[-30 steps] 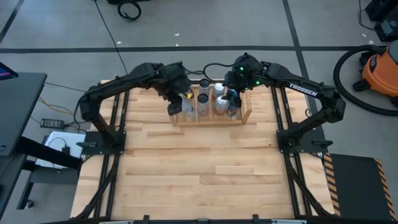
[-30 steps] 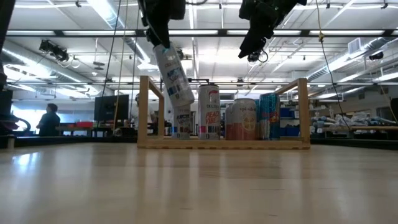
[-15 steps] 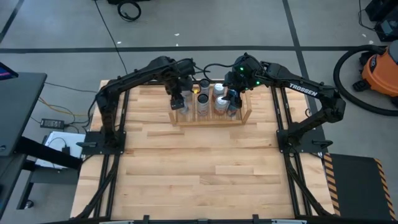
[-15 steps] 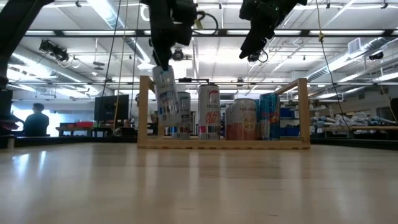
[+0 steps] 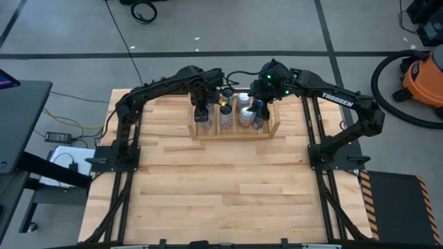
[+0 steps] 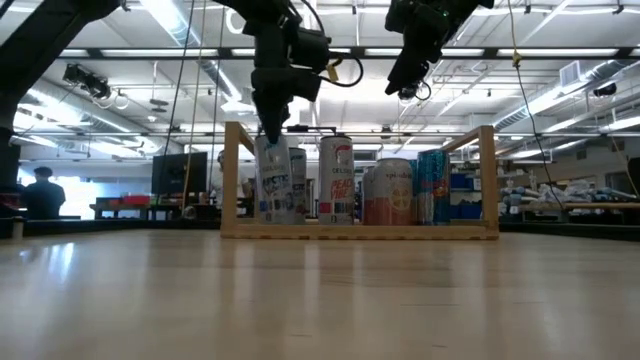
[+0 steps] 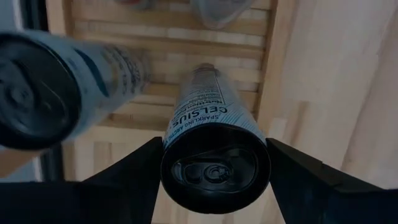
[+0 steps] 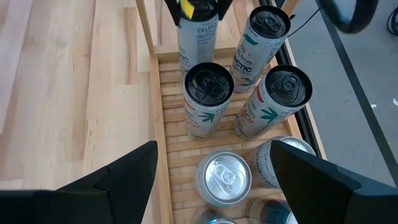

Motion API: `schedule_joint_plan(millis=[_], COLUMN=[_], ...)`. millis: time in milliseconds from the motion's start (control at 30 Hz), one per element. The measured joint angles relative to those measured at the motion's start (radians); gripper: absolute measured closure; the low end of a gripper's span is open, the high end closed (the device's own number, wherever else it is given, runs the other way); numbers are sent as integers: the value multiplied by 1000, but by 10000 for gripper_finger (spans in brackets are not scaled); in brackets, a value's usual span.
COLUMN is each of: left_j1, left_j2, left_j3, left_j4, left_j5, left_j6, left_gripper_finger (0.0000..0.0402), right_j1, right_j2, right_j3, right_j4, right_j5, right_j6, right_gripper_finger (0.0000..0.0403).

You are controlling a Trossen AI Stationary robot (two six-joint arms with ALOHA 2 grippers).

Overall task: Place canned beverage on shelf
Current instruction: Put the white pink soda can into the shelf

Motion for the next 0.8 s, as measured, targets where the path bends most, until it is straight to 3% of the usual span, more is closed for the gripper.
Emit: schedule_joint_plan(millis=[800], left_j1=[-1], left_j2=[8], left_j3=[0], left_j4=[50], left_j5=[-35], left_j6=[48], left_gripper_finger=[143], right_j1=[0], right_j2=[0], right_j3=[0], right_j4=[-4], right_j5=[0], right_j6=[-2], right_gripper_finger=[82])
